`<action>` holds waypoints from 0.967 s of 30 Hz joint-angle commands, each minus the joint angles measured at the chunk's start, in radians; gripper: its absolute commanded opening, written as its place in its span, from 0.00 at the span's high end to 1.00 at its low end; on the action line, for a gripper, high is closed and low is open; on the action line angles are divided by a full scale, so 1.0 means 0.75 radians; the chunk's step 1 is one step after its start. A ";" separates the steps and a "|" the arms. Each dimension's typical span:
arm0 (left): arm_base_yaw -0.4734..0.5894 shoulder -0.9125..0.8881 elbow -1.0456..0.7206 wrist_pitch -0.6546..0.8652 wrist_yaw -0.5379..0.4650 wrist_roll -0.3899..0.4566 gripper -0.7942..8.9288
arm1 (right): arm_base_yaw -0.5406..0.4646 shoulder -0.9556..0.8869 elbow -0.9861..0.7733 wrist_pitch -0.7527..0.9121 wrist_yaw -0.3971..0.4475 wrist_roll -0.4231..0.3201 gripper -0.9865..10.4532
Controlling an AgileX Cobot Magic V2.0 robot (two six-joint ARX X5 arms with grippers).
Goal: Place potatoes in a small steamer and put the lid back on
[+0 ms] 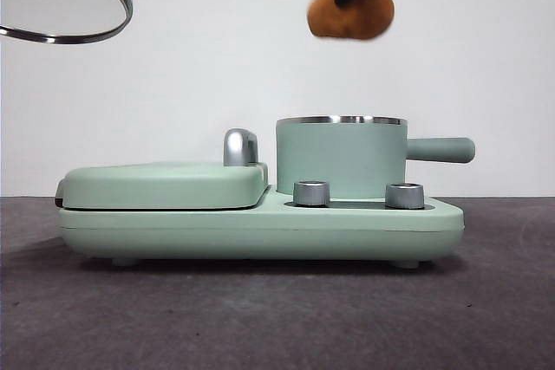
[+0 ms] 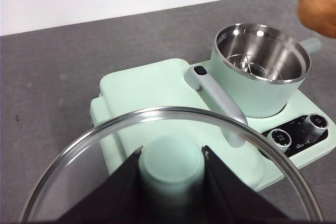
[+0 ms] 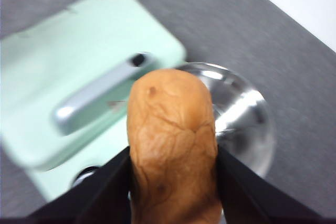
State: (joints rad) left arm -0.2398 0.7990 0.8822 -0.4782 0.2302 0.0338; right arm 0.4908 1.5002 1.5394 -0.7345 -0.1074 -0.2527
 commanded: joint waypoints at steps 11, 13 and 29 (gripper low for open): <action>-0.001 0.051 0.016 0.039 -0.003 0.013 0.91 | -0.092 0.350 0.142 0.072 -0.035 -0.003 0.74; -0.001 0.052 0.016 0.039 -0.003 0.013 0.91 | -0.092 0.387 0.142 0.079 -0.034 -0.004 0.74; -0.001 0.052 0.016 0.037 -0.003 0.013 0.91 | -0.091 0.562 0.142 0.167 -0.032 -0.026 0.67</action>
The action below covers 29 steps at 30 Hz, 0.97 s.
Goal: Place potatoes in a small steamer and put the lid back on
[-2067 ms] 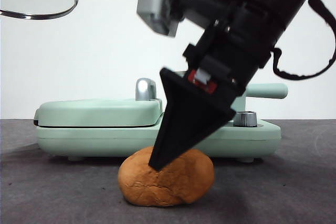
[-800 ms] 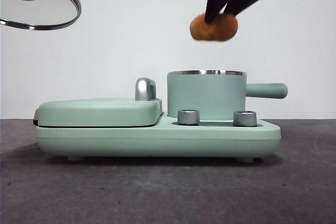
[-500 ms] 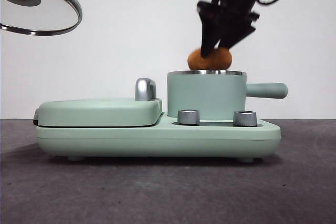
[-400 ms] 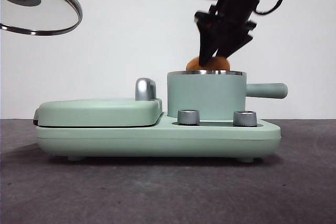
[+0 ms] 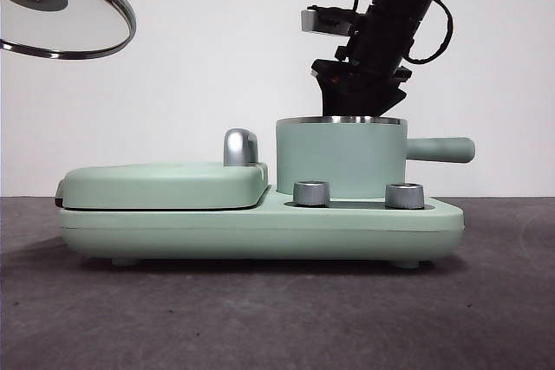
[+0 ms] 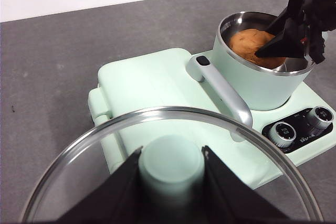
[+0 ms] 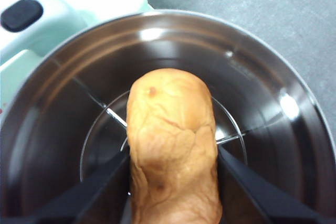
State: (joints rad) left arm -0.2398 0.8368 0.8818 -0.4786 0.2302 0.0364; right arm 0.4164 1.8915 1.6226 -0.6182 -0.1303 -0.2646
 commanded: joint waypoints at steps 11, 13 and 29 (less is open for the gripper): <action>-0.001 0.002 0.017 0.039 -0.002 0.010 0.91 | -0.004 -0.367 0.025 -0.123 -0.144 0.058 0.62; -0.002 0.002 0.017 0.040 0.007 0.010 0.91 | -0.031 -0.454 -0.004 -0.204 -0.150 0.058 0.62; -0.099 0.025 0.017 0.249 0.056 0.006 0.91 | -0.132 -1.313 -0.784 -0.022 -0.058 0.240 0.63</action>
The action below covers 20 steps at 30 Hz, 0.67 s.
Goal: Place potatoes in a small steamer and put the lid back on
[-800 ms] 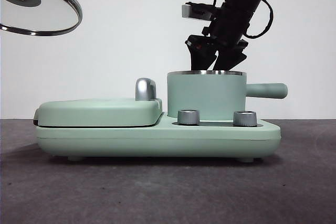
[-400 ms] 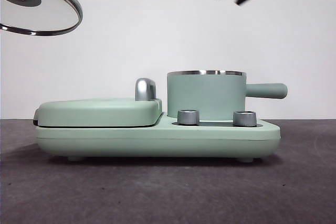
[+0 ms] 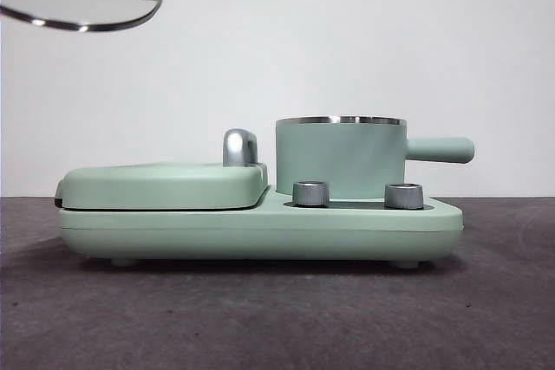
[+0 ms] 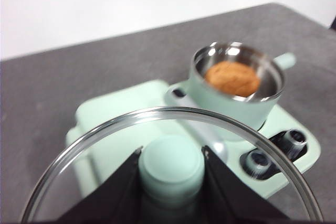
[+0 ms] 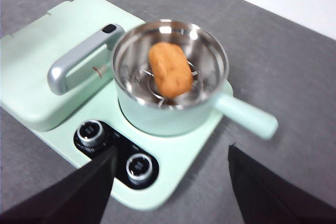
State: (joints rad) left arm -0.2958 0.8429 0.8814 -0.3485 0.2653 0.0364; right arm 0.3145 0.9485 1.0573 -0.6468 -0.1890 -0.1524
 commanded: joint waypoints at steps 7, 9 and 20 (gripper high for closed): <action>-0.145 0.136 0.022 0.265 0.009 -0.002 0.91 | 0.005 -0.341 -0.217 0.034 0.165 0.171 0.63; -0.175 0.185 0.026 0.320 0.008 -0.006 0.91 | 0.005 -0.424 -0.261 0.034 0.199 0.174 0.63; -0.331 0.589 0.201 0.581 0.008 0.013 0.91 | 0.005 -0.693 -0.338 -0.073 0.312 0.200 0.63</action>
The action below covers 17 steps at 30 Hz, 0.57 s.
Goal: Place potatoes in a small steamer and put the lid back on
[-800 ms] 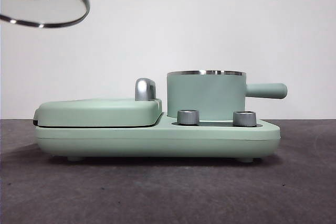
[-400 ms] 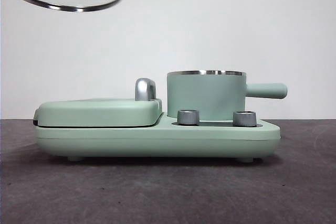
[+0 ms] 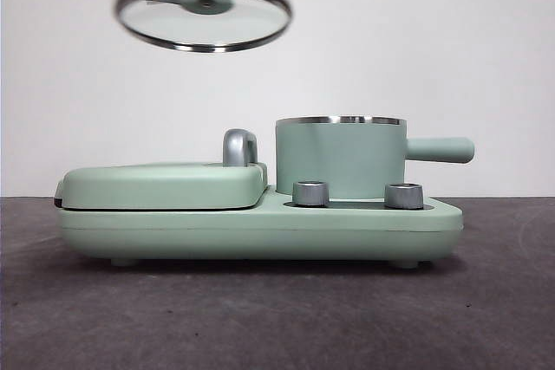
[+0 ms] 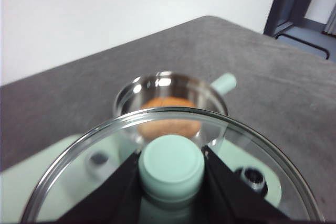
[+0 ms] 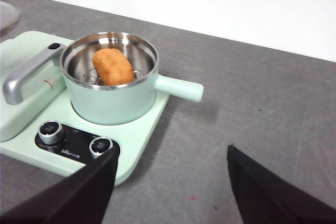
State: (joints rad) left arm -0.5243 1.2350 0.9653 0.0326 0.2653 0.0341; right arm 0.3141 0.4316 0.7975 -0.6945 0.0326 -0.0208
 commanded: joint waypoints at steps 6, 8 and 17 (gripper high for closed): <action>-0.085 0.337 0.320 0.098 0.008 0.107 0.91 | 0.006 -0.006 0.008 -0.076 0.028 0.028 0.63; -0.101 0.428 0.404 0.099 0.008 0.134 0.91 | 0.006 -0.006 0.008 -0.086 0.032 0.028 0.63; -0.130 0.755 0.637 0.303 0.009 0.163 0.91 | 0.006 -0.006 0.008 -0.101 0.038 0.028 0.63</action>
State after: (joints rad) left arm -0.6113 1.7794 1.4036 0.2073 0.2657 0.1429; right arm 0.3141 0.4252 0.7975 -0.7746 0.0570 -0.0170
